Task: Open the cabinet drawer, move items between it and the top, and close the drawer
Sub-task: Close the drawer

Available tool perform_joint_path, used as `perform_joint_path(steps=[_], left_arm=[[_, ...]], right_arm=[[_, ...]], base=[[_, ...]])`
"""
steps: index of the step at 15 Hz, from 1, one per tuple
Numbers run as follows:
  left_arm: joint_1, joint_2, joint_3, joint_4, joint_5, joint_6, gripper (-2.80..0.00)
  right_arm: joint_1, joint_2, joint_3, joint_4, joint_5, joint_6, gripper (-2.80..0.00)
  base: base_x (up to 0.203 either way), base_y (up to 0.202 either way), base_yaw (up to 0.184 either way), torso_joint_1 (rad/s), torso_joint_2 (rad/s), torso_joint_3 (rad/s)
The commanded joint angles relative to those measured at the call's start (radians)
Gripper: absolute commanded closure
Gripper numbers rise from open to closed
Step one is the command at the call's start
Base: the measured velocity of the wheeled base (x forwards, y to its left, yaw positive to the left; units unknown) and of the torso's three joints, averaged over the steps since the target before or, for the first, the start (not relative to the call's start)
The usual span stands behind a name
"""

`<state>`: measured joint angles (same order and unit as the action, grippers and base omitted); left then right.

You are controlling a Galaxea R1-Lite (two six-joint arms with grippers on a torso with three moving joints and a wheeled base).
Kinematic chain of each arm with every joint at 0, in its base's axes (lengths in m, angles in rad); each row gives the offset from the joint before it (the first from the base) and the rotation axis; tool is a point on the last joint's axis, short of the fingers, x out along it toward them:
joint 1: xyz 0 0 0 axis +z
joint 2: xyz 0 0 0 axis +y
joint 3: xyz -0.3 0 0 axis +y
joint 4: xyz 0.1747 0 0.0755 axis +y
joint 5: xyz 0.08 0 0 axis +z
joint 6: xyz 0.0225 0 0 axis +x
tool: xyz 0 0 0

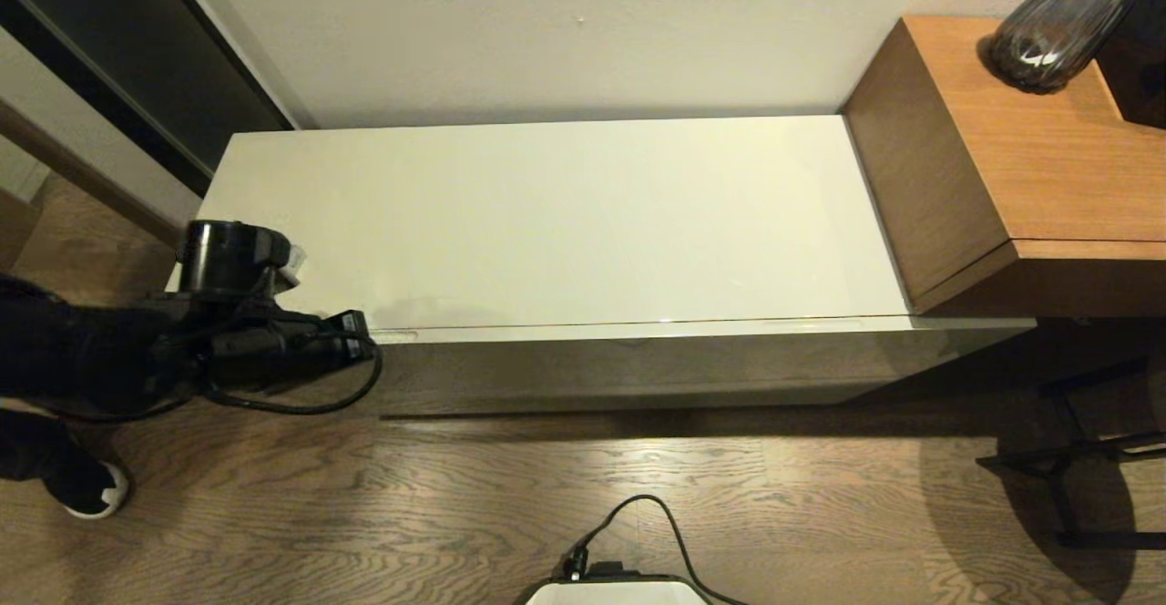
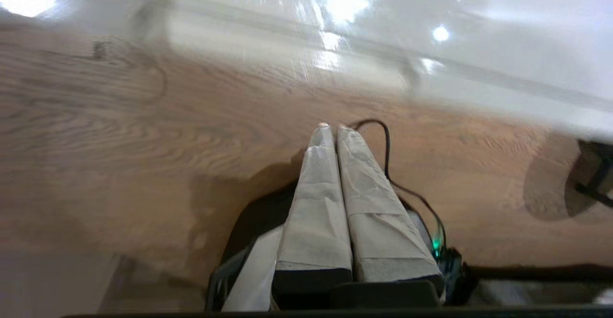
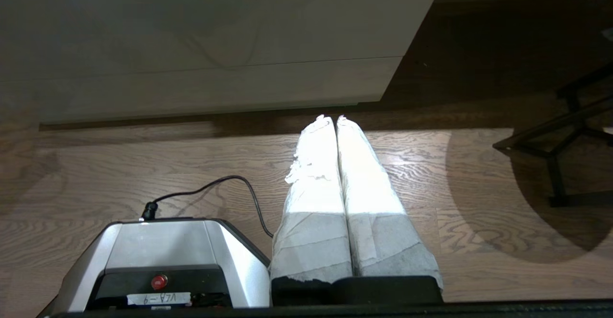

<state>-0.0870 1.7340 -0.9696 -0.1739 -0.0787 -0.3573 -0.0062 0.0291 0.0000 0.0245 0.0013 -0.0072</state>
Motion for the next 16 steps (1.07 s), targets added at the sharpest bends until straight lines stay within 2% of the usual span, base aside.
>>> perform_joint_path(steps=[1,5,11,13,16], left_arm=[[-0.002,-0.26,0.058,0.088,-0.004,0.01,0.0],[-0.003,-0.606,0.118,0.369,-0.006,0.04,0.0],[-0.002,-1.067,0.145,0.806,0.001,0.072,0.0],[-0.001,-1.186,0.19,0.914,0.002,0.074,0.0],[0.0,-1.328,0.298,1.008,0.032,0.079,0.0]], right_arm=[[0.0,0.002,0.003,0.0,0.0,0.0,0.0],[0.0,0.002,0.003,0.0,0.0,0.0,0.0],[0.0,0.002,0.003,0.0,0.0,0.0,0.0],[0.0,0.002,0.003,0.0,0.0,0.0,0.0],[0.0,0.001,0.003,0.0,0.0,0.0,0.0]], base=[[0.0,0.0,0.0,0.0,0.0,0.0],[0.0,0.0,0.0,0.0,0.0,0.0],[0.0,0.0,0.0,0.0,0.0,0.0],[0.0,0.0,0.0,0.0,0.0,0.0],[0.0,0.0,0.0,0.0,0.0,0.0]])
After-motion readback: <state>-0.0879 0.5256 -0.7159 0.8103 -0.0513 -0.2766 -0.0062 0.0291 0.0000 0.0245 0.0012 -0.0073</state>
